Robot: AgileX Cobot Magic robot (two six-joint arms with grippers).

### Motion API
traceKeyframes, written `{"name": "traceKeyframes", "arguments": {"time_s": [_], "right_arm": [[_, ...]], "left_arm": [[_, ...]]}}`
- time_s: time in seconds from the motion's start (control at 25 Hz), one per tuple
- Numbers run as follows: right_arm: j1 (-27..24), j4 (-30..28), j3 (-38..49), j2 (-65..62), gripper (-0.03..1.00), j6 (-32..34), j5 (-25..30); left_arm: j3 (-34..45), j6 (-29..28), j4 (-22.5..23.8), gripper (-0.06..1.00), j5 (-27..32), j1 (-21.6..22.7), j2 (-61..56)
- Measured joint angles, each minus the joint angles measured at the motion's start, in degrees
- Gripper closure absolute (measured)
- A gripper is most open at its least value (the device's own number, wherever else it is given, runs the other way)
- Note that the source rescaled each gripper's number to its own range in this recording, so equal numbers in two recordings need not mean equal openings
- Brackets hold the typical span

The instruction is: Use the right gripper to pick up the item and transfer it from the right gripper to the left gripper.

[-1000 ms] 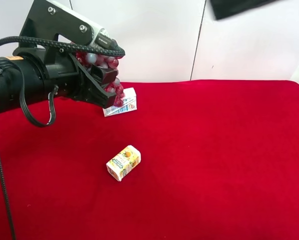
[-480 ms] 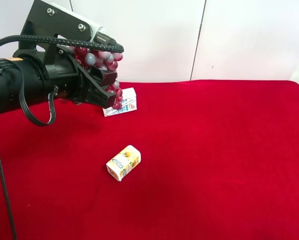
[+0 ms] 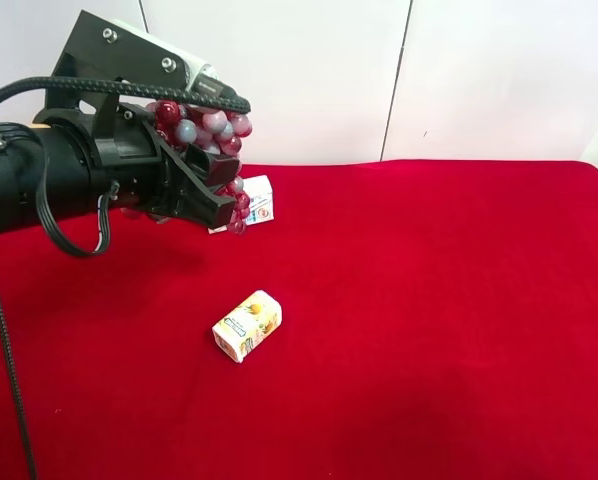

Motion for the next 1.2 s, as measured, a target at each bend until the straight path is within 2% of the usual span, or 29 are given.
{"name": "traceKeyframes", "arguments": {"time_s": [0.2, 0.52, 0.76, 0.84, 0.96, 1.2], "right_arm": [[0.0, -0.7, 2.6, -1.7, -0.03, 0.0, 0.1], [0.0, -6.0, 2.7, -1.7, -0.03, 1.8, 0.0], [0.0, -7.2, 2.7, -1.7, -0.03, 3.4, 0.0], [-0.3, -7.2, 2.7, -1.7, -0.03, 3.4, 0.0], [-4.4, -7.2, 2.7, -1.7, -0.03, 3.4, 0.0], [-18.6, -7.2, 2.7, -1.7, -0.03, 3.4, 0.0]], "left_arm": [[0.0, 4.9, -5.6, 0.94, 0.0, 0.0, 0.0], [0.0, 12.8, -15.9, 0.94, -0.1, 0.0, 0.0], [0.0, 22.2, -26.5, 0.94, -0.1, 0.0, 0.0], [0.0, 25.8, -28.3, 0.94, -0.5, 0.0, 0.0], [0.0, 27.8, -28.9, 0.94, -1.3, 0.0, 0.0], [-0.2, 28.4, -29.2, 0.94, -1.9, 0.0, 0.0]]}}
